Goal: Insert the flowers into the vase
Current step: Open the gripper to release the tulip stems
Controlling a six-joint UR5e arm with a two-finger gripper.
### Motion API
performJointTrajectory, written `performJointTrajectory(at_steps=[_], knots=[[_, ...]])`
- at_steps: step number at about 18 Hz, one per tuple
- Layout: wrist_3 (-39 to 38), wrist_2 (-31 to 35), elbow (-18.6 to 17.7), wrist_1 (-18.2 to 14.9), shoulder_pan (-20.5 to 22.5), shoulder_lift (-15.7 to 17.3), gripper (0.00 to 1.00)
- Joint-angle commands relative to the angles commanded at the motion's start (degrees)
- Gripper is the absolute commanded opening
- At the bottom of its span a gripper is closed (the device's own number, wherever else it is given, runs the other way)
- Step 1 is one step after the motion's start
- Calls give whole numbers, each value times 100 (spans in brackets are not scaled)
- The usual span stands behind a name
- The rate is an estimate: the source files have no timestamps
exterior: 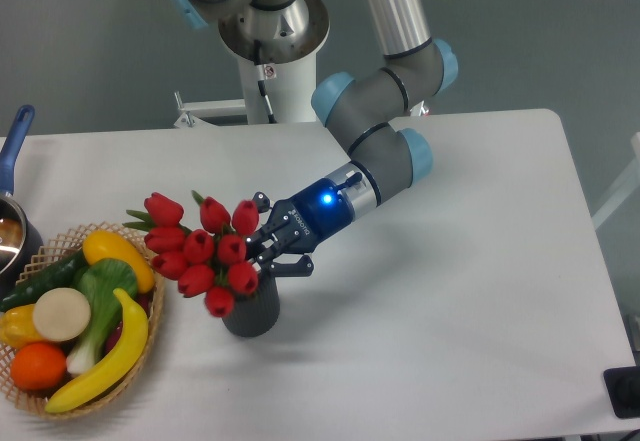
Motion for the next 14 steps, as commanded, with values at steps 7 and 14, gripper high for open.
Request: performJointTrajectory(at_steps=[7, 14], knots=[[132, -9, -18, -9, 9, 0, 45], [141, -26, 35, 9, 123, 26, 91]])
